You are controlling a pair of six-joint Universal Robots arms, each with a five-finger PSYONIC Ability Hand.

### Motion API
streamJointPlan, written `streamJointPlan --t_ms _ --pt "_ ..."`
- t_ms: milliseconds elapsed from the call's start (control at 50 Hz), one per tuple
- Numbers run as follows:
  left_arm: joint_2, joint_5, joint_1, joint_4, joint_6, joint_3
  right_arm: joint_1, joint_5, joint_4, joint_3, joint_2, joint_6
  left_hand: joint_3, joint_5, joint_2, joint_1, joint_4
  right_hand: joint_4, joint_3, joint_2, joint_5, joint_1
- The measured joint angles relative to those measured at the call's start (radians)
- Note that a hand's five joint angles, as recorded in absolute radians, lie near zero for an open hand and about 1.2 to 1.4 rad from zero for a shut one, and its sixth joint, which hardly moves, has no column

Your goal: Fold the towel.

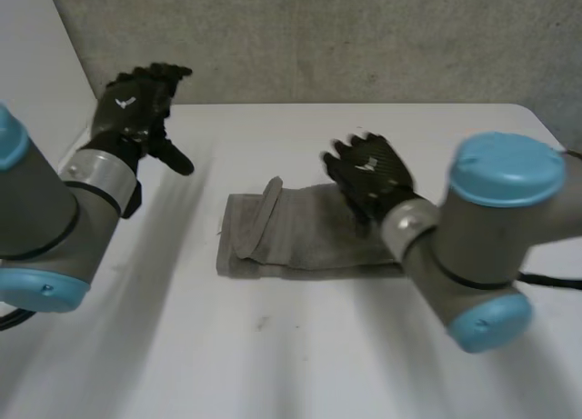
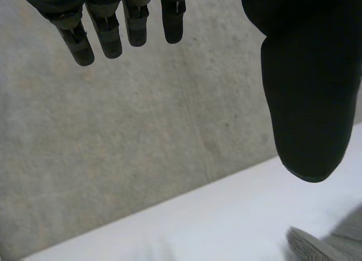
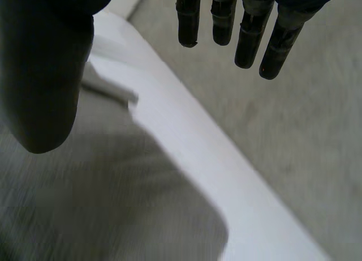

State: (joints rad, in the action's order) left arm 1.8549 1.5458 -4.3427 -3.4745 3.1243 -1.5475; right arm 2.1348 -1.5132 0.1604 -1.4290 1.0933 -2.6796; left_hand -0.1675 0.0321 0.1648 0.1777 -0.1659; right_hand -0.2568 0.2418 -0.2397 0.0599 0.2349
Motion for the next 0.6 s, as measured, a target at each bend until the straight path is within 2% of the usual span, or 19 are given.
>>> streamJointPlan --t_ms 200,260,360,460,520,600 --pt "0.108 -0.002 0.059 -0.005 0.008 -0.002 -0.178 0.052 0.052 -0.223 -0.007 -0.007 0.000 0.000 0.000 0.000 0.000 -0.026 0.040 -0.043 0.054 0.049" --pt "0.142 -0.002 0.077 -0.010 0.009 -0.002 -0.198 0.068 0.076 -0.237 -0.034 0.007 0.000 0.000 0.000 0.000 0.000 -0.216 0.233 -0.235 0.252 0.232" --pt "0.173 -0.001 0.093 -0.018 0.010 -0.002 -0.211 0.078 0.110 -0.235 -0.062 0.013 0.000 0.000 0.000 0.000 0.000 -0.426 0.443 -0.449 0.453 0.451" --pt "0.174 0.002 0.096 -0.020 0.009 -0.004 -0.220 0.085 0.139 -0.233 -0.070 0.006 0.000 0.000 0.000 0.000 0.000 -0.818 0.831 -0.833 0.834 0.835" --pt "0.167 0.003 0.095 -0.020 0.008 -0.006 -0.226 0.091 0.153 -0.234 -0.070 -0.002 0.000 0.000 0.000 0.000 0.000 -0.950 0.960 -0.963 0.961 0.915" --pt "0.155 0.003 0.094 -0.020 0.008 -0.010 -0.231 0.097 0.162 -0.237 -0.067 -0.015 0.000 0.000 0.000 0.000 0.000 -0.949 0.955 -0.957 0.960 0.911"
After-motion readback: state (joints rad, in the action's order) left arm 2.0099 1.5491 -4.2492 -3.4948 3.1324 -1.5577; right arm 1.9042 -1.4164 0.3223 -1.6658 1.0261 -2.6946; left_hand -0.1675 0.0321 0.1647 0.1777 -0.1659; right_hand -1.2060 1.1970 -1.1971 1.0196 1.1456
